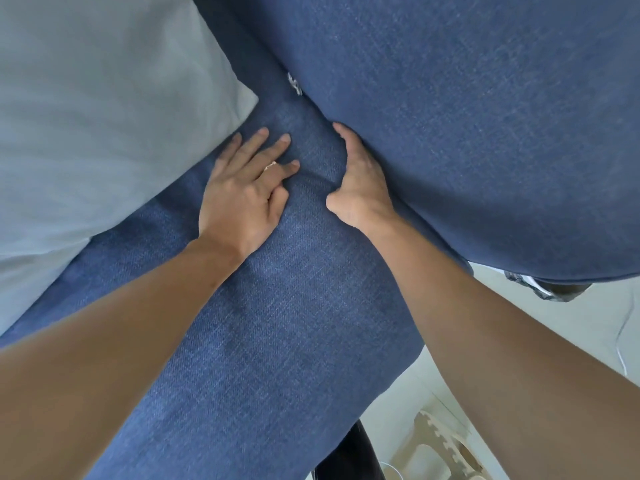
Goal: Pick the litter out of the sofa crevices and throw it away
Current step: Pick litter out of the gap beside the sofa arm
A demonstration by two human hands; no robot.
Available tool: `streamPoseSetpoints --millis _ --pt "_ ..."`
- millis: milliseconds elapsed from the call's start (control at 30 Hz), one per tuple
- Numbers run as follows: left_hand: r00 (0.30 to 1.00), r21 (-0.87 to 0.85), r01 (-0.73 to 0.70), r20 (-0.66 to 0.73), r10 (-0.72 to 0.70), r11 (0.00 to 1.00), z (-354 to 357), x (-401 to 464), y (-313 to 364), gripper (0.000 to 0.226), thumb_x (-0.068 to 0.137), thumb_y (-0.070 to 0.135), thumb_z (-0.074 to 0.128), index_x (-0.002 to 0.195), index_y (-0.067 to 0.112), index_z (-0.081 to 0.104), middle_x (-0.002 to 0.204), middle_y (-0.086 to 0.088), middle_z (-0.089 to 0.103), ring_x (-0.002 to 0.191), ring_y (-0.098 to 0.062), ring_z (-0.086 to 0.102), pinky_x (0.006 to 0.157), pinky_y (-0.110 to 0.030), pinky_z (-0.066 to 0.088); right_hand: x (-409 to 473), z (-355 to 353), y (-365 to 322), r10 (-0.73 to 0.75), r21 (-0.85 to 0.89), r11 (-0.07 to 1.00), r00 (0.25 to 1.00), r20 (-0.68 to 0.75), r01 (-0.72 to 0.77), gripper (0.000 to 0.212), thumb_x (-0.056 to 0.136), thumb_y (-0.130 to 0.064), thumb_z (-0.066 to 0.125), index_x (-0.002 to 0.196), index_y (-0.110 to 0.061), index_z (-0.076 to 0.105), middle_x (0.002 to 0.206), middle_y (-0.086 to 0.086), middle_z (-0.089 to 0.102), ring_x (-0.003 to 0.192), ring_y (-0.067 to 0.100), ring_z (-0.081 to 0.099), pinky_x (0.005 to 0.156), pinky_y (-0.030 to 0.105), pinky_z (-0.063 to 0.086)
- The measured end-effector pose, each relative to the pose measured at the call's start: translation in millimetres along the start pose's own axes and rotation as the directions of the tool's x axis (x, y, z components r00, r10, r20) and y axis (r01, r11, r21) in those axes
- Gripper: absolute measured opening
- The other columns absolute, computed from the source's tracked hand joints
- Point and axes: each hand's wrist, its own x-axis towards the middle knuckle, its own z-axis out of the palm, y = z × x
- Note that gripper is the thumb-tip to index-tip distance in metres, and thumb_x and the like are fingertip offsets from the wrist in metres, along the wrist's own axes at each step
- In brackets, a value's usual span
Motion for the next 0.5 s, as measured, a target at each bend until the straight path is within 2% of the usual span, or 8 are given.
streamPoseSetpoints --millis 100,167,233,367,500 --pt "1.000 -0.004 0.002 -0.004 -0.002 1.000 0 1 0 0.031 0.095 0.015 0.048 0.118 0.013 0.069 0.141 -0.005 0.055 0.138 -0.028 0.043 0.116 -0.052 0.028 8 -8 -7 0.032 0.051 0.998 0.994 0.102 -0.037 0.098 0.075 0.008 0.058 0.153 -0.037 0.019 0.157 -0.010 0.030 0.142 0.009 0.033 0.114 0.018 0.030" --pt "1.000 -0.007 0.003 -0.010 -0.003 1.000 1 1 0 0.031 0.095 0.015 0.048 0.117 0.013 0.069 0.141 -0.005 0.056 0.137 -0.028 0.043 0.116 -0.052 0.028 13 -15 -11 0.061 0.063 0.995 0.982 0.181 -0.074 0.096 0.080 0.008 0.053 0.153 -0.041 0.016 0.157 -0.014 0.026 0.139 0.007 0.035 0.101 0.013 0.035" --pt "1.000 -0.007 0.005 -0.016 -0.005 1.000 1 0 0 0.031 0.094 0.015 0.048 0.117 0.013 0.070 0.141 -0.005 0.056 0.137 -0.028 0.044 0.116 -0.053 0.029 17 -18 -16 0.071 0.090 0.992 0.971 0.228 -0.094 0.092 0.082 0.008 0.050 0.153 -0.041 0.016 0.156 -0.015 0.026 0.132 0.006 0.039 0.092 0.013 0.036" --pt "1.000 -0.004 0.001 -0.023 -0.002 1.000 2 1 0 0.030 0.095 0.014 0.049 0.116 0.013 0.070 0.140 -0.005 0.057 0.136 -0.029 0.045 0.115 -0.053 0.030 23 -17 -19 0.090 0.171 0.976 0.967 0.239 -0.133 0.090 0.082 0.007 0.045 0.151 -0.044 0.021 0.155 -0.013 0.029 0.112 0.003 0.042 0.081 0.011 0.037" --pt "1.000 -0.002 -0.010 -0.027 0.010 1.000 1 1 0 0.030 0.096 0.014 0.047 0.116 0.013 0.069 0.140 -0.006 0.057 0.137 -0.029 0.044 0.115 -0.053 0.029 19 -15 -6 0.053 0.341 0.932 0.979 0.198 -0.119 0.089 0.078 0.013 0.043 0.147 -0.042 0.034 0.148 -0.014 0.040 0.090 -0.010 0.050 0.073 0.004 0.041"
